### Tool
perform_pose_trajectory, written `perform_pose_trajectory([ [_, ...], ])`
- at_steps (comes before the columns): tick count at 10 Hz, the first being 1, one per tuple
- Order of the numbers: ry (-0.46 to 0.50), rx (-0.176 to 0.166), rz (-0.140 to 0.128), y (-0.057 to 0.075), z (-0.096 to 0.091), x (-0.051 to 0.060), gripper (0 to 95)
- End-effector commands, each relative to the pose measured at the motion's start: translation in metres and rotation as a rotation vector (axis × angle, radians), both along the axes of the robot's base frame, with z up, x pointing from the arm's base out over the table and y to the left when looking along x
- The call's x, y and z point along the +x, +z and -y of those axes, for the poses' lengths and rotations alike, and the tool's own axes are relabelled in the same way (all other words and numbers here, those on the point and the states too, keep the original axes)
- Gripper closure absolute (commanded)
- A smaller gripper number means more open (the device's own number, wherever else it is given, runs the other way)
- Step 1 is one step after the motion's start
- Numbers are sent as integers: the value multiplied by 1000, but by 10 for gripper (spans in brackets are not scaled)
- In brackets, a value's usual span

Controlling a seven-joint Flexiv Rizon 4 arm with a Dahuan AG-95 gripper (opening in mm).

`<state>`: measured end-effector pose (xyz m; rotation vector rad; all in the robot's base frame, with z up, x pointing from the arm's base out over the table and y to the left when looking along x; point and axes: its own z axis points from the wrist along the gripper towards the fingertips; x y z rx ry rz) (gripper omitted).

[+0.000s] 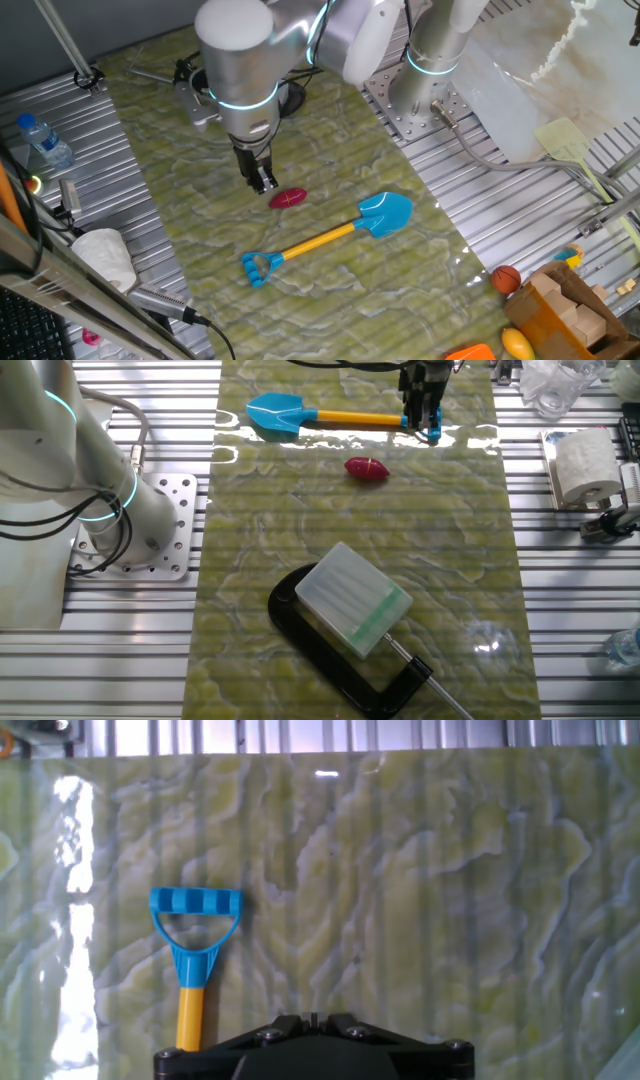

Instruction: Use a shovel to scoop up an object

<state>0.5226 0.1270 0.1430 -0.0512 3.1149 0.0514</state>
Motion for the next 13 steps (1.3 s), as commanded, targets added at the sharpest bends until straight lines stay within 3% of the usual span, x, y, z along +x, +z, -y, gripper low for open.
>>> perform_pose_trajectory([
  [1, -89, 39, -62, 1, 0, 1, 950],
  [6, -129, 47, -71, 0, -1, 2, 950],
  [8, -125, 65, -78, -10, -15, 12, 570],
  [12, -101, 58, -80, -22, -26, 17, 570],
  [13, -99, 53, -86, -33, -29, 19, 570],
])
